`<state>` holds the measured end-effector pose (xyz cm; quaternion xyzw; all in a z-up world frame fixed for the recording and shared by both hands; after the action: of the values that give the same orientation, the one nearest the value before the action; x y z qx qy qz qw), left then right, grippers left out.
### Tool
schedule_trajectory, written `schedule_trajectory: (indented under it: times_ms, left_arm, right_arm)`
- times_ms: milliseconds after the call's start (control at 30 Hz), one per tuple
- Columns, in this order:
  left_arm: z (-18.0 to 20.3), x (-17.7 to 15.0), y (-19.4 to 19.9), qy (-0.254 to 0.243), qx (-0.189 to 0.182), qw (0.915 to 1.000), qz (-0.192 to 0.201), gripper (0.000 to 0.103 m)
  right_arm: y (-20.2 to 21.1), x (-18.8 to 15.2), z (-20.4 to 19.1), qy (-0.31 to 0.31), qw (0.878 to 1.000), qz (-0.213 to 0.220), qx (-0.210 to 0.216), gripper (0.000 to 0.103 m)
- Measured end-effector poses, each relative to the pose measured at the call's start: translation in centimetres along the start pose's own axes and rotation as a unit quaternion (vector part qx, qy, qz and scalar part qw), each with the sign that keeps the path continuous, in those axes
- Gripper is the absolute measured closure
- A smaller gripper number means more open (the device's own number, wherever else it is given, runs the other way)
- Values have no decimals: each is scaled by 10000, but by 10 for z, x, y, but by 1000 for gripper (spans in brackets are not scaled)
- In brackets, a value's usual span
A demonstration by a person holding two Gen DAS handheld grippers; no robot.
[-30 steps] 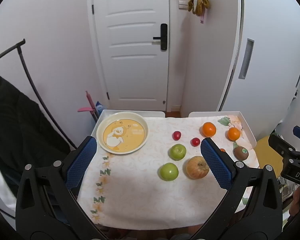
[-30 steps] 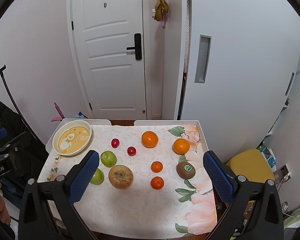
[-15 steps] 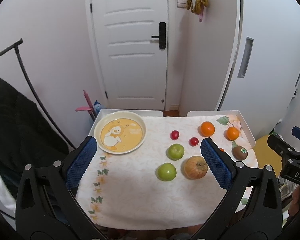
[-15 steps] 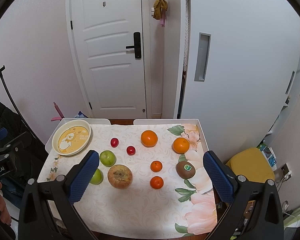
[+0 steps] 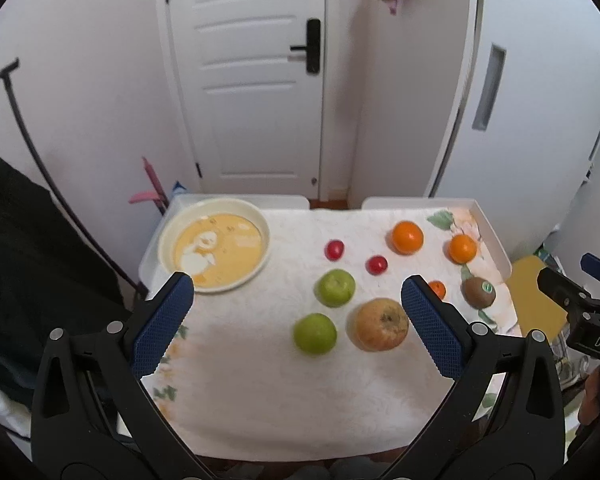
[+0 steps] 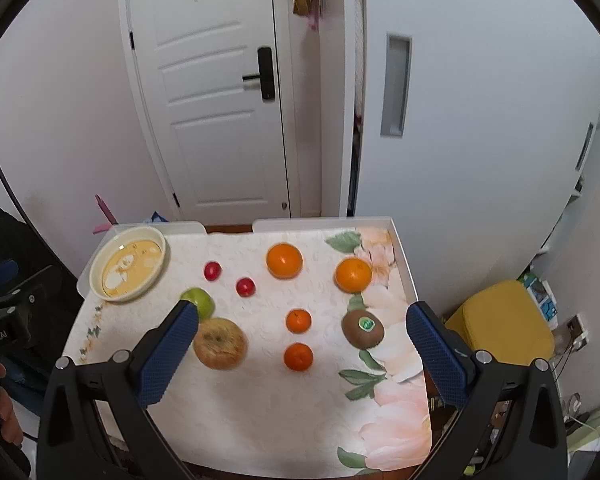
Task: Organize fruits
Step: 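Move the left tool to the large cracked apple while the right tool approaches the kiwi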
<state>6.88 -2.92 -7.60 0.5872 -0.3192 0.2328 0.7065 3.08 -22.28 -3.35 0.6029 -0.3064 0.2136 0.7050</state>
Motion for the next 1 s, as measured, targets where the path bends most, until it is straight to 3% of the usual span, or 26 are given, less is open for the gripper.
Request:
schedule_trajectory:
  times_ms: [500, 1000]
  left_arm:
    - [53, -74, -110, -506, -492, 9962, -513, 0]
    - [86, -104, -172, -989, -438, 9916, -709, 0]
  right_arm:
    - [-104, -51, 38, 471, 9976, -483, 176, 0]
    - [-178, -75, 49, 878, 9941, -465, 442, 0]
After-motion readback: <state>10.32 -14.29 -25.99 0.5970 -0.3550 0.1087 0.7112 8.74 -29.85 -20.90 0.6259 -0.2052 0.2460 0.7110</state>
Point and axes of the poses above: each gripper's, at about its wrist camera, not at the fingertips, and y roughly against the way its jaws point, z to its right, x to its top, the point moved 5 cm from there along -y, roughly the way its jaws point, and after that the axes turned 9 degrees about -x, right-handed, at the moved point
